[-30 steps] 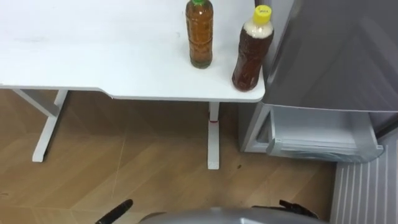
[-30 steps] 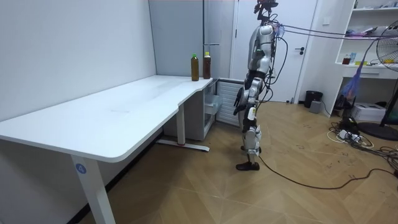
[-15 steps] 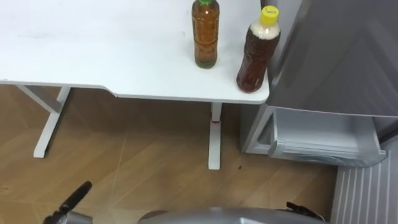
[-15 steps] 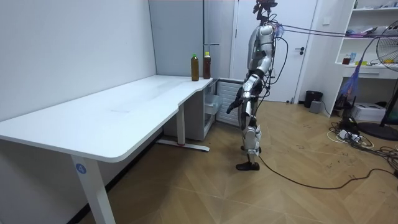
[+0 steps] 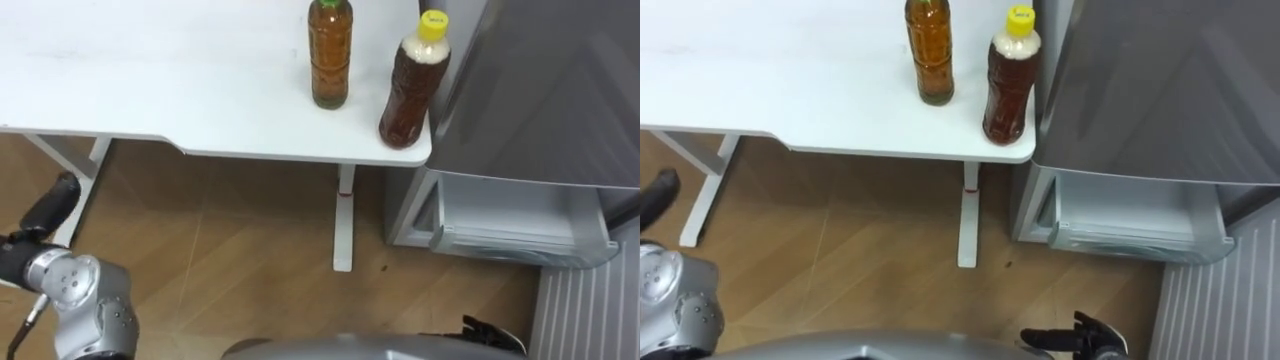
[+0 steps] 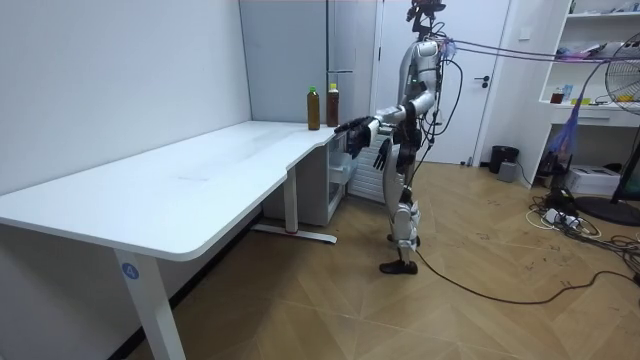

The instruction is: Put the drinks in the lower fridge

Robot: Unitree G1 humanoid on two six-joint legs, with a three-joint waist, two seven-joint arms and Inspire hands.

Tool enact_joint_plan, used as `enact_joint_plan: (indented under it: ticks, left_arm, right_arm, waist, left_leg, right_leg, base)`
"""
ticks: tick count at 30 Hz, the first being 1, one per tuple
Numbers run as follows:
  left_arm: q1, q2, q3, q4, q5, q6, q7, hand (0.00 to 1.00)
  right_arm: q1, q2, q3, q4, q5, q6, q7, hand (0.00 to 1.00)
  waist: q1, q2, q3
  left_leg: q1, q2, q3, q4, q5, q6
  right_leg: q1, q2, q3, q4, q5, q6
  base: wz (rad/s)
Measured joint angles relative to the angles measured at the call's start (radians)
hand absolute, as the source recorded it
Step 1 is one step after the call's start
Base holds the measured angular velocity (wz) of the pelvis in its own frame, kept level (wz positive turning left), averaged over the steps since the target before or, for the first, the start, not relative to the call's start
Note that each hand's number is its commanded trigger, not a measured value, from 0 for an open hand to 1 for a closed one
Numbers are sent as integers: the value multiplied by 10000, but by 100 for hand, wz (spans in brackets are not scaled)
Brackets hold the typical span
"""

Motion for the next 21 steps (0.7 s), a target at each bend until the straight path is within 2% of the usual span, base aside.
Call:
enact_joint_plan:
  ticks: [2,4,11,13,15,18,21]
  left_arm:
    - [-43,36,-22,-365,43,-154,-142,0]
    - [-52,102,-113,-681,168,-156,-297,0]
    - [-377,138,-952,-1946,1223,-108,-1709,0]
    - [-387,145,-1332,-2579,1218,-70,-1983,0]
    - [-396,314,-1764,-3377,1228,-69,-2559,0]
    - [-481,534,-2045,-3763,1372,-54,-3329,0]
    - [-611,501,-2345,-3995,1603,98,-3997,0]
  right_arm:
    - [-15,-1,-17,73,13,-84,82,0]
    - [-14,0,-128,73,23,-94,181,0]
    - [-113,-12,-230,75,101,-91,616,0]
    - [-128,-42,-207,122,180,-94,693,0]
    - [-242,-90,-207,177,142,-99,768,0]
    - [-357,-111,-208,366,161,-148,812,0]
    - [-360,-99,-174,398,230,-261,805,0]
  waist:
    - [-67,-5,-3]
    - [-172,18,2]
    - [-483,64,32]
    - [-569,69,37]
    - [-693,61,49]
    - [-807,47,69]
    - [-885,79,57]
  left_leg:
    - [2,-3,-11,10,0,0]
    - [-54,-3,-59,88,-3,2]
    - [-273,-19,-472,219,-18,-4]
    - [-288,-21,-471,285,-19,-4]
    - [-296,-34,-460,307,-18,-3]
    - [-282,-40,-432,309,-16,0]
    - [-310,-39,-408,328,-16,0]
  right_leg:
    - [23,-5,-57,0,0,0]
    - [23,-6,-110,-1,2,-1]
    - [-8,43,-297,-19,8,-12]
    - [-3,44,-279,-30,9,-13]
    - [8,39,-232,-70,11,-18]
    - [18,39,-182,-120,21,-35]
    - [13,39,-196,-150,21,-35]
  base:
    - [2]
    - [7]
    - [8]
    - [2]
    - [0]
    - [-6]
    - [0]
